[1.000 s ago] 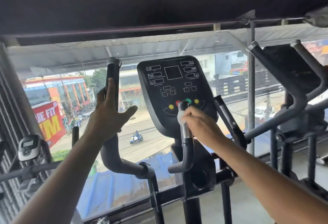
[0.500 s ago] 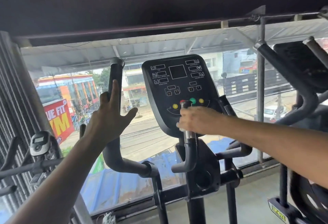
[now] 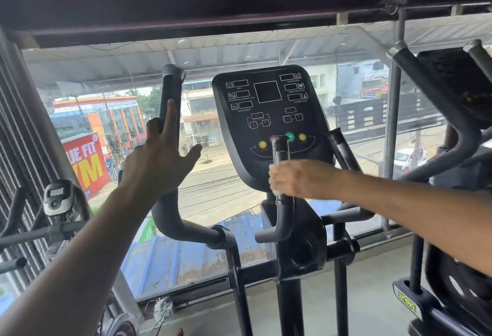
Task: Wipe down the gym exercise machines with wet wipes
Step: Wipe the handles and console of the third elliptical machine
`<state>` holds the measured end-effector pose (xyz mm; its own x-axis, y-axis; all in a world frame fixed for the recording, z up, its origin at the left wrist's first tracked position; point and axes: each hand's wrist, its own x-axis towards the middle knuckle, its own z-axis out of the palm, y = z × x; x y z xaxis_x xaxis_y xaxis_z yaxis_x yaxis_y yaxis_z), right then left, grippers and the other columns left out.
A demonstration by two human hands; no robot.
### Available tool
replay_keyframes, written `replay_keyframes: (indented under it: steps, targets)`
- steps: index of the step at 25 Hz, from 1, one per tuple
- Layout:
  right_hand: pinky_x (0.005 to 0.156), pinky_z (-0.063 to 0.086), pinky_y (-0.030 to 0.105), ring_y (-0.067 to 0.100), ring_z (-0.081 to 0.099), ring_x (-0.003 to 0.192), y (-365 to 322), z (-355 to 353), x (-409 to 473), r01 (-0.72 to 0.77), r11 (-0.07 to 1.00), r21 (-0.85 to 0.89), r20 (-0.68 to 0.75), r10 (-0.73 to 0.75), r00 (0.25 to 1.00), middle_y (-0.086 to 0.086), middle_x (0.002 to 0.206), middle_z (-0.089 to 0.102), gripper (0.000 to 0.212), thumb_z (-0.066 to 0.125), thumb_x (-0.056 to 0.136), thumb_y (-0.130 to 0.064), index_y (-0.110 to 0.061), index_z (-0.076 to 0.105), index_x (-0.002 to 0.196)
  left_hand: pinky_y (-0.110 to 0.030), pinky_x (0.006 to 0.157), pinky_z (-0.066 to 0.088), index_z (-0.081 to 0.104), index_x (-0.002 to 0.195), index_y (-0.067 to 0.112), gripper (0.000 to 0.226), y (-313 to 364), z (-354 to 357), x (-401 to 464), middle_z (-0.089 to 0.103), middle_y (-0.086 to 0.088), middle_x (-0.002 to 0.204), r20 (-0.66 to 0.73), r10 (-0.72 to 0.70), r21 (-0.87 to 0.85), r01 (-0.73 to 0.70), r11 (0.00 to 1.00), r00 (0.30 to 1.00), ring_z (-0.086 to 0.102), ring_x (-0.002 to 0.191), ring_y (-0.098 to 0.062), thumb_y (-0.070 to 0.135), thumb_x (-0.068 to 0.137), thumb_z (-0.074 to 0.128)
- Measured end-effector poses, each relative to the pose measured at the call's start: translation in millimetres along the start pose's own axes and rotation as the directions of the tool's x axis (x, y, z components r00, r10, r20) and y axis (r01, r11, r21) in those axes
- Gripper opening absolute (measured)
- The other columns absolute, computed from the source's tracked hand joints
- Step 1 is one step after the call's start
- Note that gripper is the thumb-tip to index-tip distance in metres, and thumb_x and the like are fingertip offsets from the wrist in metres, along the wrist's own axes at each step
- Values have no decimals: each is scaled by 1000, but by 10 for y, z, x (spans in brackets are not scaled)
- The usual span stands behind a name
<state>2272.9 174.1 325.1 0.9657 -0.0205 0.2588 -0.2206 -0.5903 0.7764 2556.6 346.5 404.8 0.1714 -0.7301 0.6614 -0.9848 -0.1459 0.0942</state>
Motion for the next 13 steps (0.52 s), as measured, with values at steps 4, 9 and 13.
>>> replay_keyframes:
  steps: [4, 9, 13]
  targets:
    - [101, 45, 33, 17, 57, 88, 564, -165, 265, -121, 993, 6, 19, 121, 992, -5, 88, 59, 23, 52, 97, -4, -22, 60, 85, -50, 69, 59, -16, 163, 31, 98, 6, -10, -10, 39, -17, 149, -3, 2, 105, -1, 994, 1000, 67, 95, -48, 64, 98, 50]
    - [75, 53, 32, 12, 57, 89, 679, -270, 387, -215, 961, 174, 195, 181, 964, -7, 90, 59, 22, 57, 92, 1, -20, 63, 89, -49, 67, 57, -16, 164, 31, 100, -15, -9, 8, 38, -17, 151, -8, -3, 85, 4, 996, 1000, 66, 97, -47, 64, 98, 52]
    - [80, 48, 30, -7, 63, 86, 793, -320, 396, -517, 535, 668, 262, 481, 837, -18, 92, 70, 36, 44, 97, 4, -15, 75, 95, -51, 70, 60, -14, 164, 32, 101, -11, 17, -1, 37, -17, 153, -15, 8, 24, -8, 1000, 1000, 66, 99, -49, 64, 97, 54]
